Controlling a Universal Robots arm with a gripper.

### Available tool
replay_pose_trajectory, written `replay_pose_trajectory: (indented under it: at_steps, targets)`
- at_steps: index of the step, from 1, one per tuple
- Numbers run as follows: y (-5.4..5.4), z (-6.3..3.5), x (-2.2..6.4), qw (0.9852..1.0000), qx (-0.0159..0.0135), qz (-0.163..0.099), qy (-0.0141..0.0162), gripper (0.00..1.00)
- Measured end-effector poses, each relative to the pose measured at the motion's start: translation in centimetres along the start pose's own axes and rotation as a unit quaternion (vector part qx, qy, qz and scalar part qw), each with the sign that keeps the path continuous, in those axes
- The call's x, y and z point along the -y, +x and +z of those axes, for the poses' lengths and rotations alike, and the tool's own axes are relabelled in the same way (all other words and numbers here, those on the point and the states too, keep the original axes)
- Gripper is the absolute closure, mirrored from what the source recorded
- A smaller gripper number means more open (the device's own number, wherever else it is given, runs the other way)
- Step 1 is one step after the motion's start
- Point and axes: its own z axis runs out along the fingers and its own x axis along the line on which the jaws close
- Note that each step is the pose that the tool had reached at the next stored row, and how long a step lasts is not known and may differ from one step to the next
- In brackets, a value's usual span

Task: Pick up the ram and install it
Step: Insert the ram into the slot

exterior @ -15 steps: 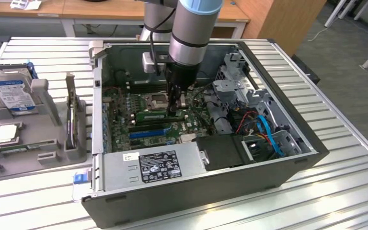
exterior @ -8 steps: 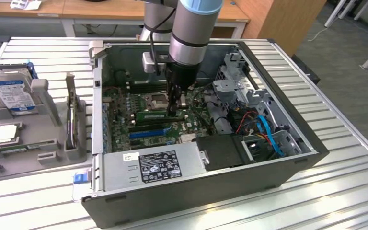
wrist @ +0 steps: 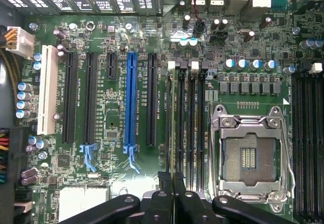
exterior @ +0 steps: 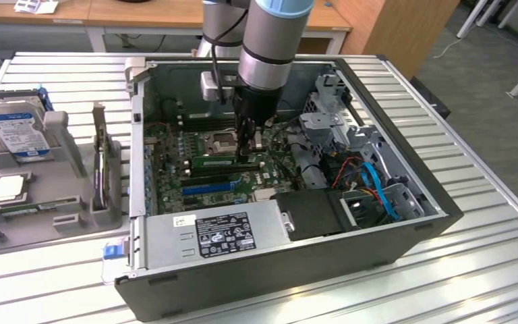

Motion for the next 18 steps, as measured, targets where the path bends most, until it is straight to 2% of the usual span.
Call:
replay_pose_trajectory:
  at_steps: [11, 18]
  targets:
    - [0.00, -0.32, -0.02, 1.0000, 0.0002, 0.000, 0.0009, 0.88]
    - [0.00, -0.32, -0.04, 1.0000, 0.0002, 0.000, 0.0077, 0.88]
